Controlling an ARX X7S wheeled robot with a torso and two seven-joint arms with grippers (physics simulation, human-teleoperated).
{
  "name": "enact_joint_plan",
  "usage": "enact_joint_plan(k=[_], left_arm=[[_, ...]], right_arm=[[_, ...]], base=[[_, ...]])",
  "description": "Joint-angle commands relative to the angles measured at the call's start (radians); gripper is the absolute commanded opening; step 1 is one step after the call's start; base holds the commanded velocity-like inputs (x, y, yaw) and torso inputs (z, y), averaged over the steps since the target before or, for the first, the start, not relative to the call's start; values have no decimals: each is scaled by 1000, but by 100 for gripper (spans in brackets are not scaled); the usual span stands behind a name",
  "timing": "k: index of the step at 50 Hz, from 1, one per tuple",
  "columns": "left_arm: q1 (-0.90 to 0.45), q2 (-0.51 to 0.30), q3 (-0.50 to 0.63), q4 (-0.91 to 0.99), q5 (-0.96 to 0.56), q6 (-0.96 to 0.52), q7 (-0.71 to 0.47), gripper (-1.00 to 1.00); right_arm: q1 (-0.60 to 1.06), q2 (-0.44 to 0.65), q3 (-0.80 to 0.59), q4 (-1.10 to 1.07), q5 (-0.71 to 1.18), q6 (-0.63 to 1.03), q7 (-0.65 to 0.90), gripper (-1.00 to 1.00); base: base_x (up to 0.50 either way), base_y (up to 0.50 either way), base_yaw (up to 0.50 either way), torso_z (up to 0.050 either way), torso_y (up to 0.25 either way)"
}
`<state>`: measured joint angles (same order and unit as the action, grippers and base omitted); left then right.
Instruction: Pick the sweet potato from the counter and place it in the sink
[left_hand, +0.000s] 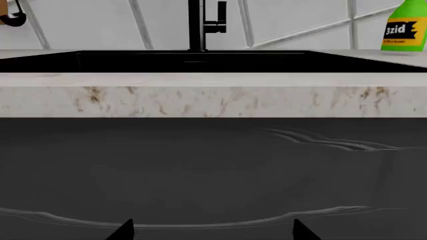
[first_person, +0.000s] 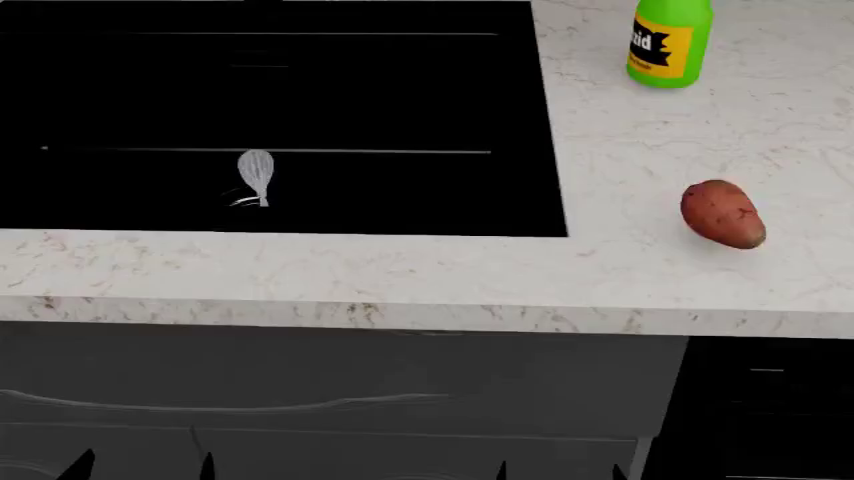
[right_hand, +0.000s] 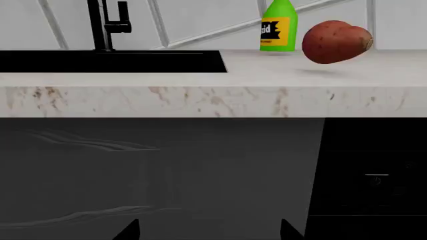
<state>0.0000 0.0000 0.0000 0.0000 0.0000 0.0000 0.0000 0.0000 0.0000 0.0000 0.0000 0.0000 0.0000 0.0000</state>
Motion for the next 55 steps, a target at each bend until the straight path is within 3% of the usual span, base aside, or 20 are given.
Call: enact_joint_plan(k=[1,25,41,55], left_arm=[[1,-13,15,3,-13,-1,-15,100],[-2,-67,70,-3,-98,-5,-72,100],[5,-112,94,134,-117,-42,-77,100],[-11,-149,98,255,-120,-166,-105,100]], right_arm=[[-2,14,-17,-5,14,3,17,100],[-3,67,-80,-11,63,-1,82,100],[-19,107,-121,-216,35,103,117,100],[-23,136,-102,-429,60,286,146,100]], base=[[0,0,0,0,0],[0,0,0,0,0],[0,0,0,0,0],[0,0,0,0,0]])
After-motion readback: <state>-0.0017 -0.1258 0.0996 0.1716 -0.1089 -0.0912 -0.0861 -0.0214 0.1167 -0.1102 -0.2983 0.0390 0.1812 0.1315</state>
